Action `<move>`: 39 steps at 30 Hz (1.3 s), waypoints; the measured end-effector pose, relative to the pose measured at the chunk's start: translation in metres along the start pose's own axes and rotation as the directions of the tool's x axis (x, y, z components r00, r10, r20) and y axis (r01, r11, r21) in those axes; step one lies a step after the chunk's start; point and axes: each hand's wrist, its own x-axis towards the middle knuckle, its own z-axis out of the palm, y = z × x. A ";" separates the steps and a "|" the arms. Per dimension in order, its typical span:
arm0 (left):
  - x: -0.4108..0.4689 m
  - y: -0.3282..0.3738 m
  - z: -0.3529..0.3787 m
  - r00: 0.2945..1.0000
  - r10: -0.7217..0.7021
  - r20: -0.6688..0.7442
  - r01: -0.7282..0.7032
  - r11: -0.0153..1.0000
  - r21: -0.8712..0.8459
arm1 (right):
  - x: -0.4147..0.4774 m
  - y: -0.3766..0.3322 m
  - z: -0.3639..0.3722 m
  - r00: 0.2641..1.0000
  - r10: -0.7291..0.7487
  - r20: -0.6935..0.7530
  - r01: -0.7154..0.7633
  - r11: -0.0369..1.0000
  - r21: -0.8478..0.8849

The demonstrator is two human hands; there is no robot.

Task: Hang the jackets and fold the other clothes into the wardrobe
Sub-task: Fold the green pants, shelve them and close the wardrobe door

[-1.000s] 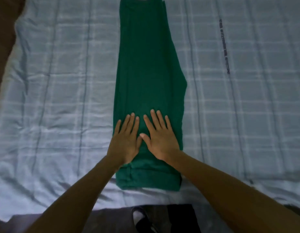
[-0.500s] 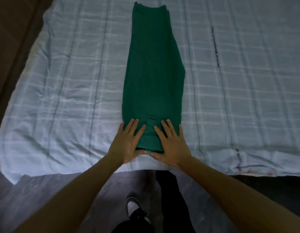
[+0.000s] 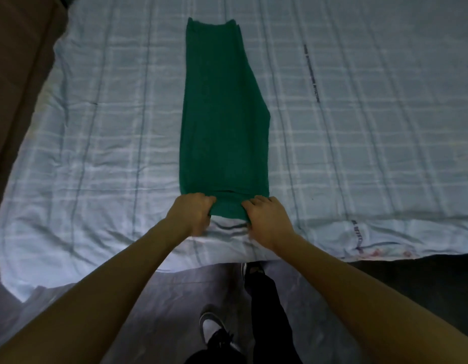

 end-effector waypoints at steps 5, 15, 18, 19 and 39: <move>0.009 -0.008 -0.076 0.984 -0.061 0.170 0.109 0.950 -0.293 | 0.020 0.013 -0.067 0.973 0.215 0.085 -0.230 0.940 0.251; 0.047 -0.001 -0.070 0.748 -0.402 -0.528 0.226 0.902 -0.367 | 0.071 0.050 -0.076 0.878 0.218 -0.425 -0.091 0.950 0.300; 0.059 -0.003 -0.039 0.821 -0.332 -0.464 0.215 0.933 -0.287 | 0.076 0.054 -0.043 0.941 0.137 -0.309 -0.047 0.959 0.280; 0.065 -0.005 -0.031 0.849 -0.285 -0.444 0.186 0.949 -0.254 | 0.078 0.055 -0.034 0.951 0.101 -0.292 -0.021 0.964 0.265; 0.087 -0.029 -0.033 0.982 -0.035 -0.185 -0.010 0.971 -0.238 | 0.119 0.057 -0.040 0.999 0.032 -0.007 -0.032 0.997 -0.063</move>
